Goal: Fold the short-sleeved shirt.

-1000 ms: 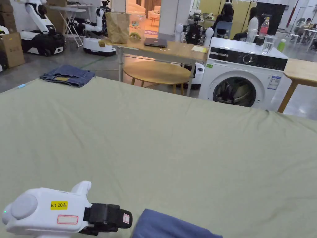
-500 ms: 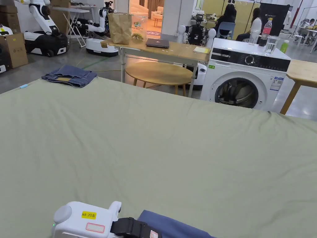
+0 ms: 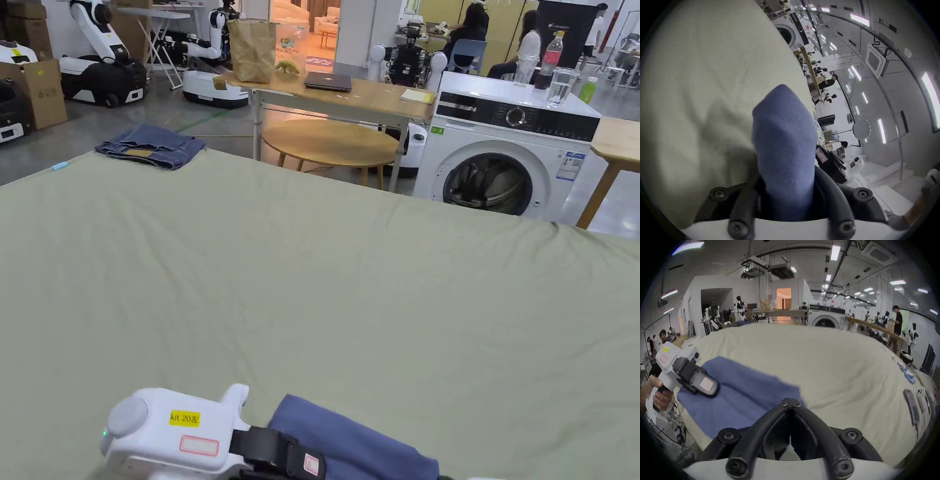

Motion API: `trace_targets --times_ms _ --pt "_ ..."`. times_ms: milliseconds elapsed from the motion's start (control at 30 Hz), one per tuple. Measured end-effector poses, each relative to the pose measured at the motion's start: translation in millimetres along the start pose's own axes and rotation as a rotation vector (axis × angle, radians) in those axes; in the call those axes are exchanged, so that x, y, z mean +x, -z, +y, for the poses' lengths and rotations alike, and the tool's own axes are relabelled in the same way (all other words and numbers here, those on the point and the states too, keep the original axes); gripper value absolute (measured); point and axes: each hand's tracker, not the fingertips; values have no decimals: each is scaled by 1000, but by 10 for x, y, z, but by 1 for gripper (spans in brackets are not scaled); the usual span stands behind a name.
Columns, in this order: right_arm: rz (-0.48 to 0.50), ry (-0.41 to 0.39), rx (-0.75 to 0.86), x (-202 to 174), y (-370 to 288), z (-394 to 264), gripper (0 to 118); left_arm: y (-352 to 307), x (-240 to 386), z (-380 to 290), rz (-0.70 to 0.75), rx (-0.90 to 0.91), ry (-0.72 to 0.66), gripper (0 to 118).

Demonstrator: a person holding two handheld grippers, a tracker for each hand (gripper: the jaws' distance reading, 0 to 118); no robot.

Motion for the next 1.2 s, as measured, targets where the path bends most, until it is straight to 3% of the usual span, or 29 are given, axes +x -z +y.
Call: trace_targets --times_ms 267,700,900,1033,1200 --pt "-9 -53 115 3 294 616 0 -1238 245 456 202 67 68 16" --pt "35 -72 113 -208 515 800 0 -3659 113 1088 659 152 -58 16" --pt "28 -65 65 -191 558 721 0 -3979 -174 1204 944 112 -140 16" --pt "20 -74 43 -202 557 695 0 -4011 -393 1220 954 112 -200 16" --pt "35 -97 31 -248 574 688 0 -3855 -416 1136 1028 109 -163 18"
